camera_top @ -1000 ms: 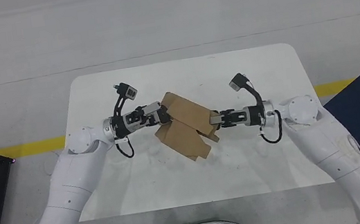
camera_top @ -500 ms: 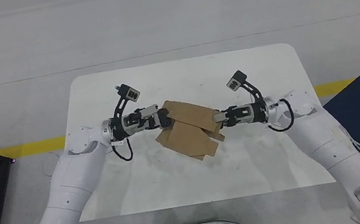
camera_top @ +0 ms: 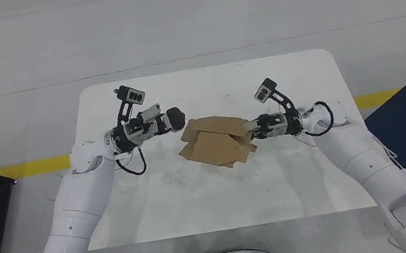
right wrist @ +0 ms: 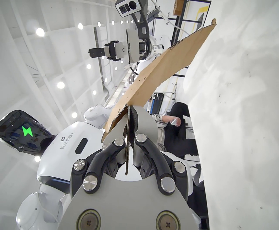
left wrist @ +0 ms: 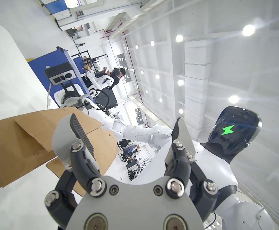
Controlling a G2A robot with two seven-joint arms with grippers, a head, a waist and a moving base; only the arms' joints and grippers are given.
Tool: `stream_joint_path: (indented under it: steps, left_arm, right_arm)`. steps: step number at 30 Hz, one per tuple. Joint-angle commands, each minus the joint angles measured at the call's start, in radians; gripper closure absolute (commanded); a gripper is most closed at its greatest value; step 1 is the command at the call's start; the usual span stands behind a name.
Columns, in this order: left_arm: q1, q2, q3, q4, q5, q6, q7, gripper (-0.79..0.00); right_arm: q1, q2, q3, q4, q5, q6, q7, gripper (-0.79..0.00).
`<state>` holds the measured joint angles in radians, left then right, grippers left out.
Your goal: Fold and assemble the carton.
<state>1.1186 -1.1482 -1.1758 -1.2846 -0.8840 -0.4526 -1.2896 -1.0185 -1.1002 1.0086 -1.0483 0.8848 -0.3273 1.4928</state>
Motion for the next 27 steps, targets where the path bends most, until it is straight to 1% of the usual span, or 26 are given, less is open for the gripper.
stream_joint_path:
  steps: [1, 3, 9, 17, 22, 27]
  left_arm:
    - [0.005, -0.001, 0.01, -0.004, -0.003, 0.022, -0.038, -0.785]
    - [0.006, 0.001, 0.017, -0.001, 0.022, 0.037, -0.069, -0.785]
    - [0.008, 0.001, 0.04, 0.0, 0.057, 0.069, -0.136, -0.785]
    - [0.009, -0.001, 0.056, 0.014, 0.08, 0.084, -0.148, -0.785]
    - [0.008, -0.005, 0.061, 0.023, 0.086, 0.071, -0.111, -0.785]
    - [0.011, -0.012, 0.044, 0.02, -0.013, 0.074, -0.058, -0.785]
  right_arm:
    - [0.006, -0.005, -0.002, 0.014, 0.023, 0.013, 0.013, 0.0]
    - [0.009, -0.011, -0.003, 0.02, 0.044, 0.026, 0.026, 0.0]
    - [0.017, -0.021, -0.004, 0.038, 0.039, 0.035, 0.035, 0.0]
    - [0.03, -0.036, -0.01, 0.064, 0.027, 0.035, 0.035, 0.0]
    - [0.039, -0.045, -0.014, 0.075, 0.014, 0.031, 0.031, 0.0]
    - [0.051, -0.051, -0.024, 0.103, -0.029, 0.015, 0.015, 0.0]
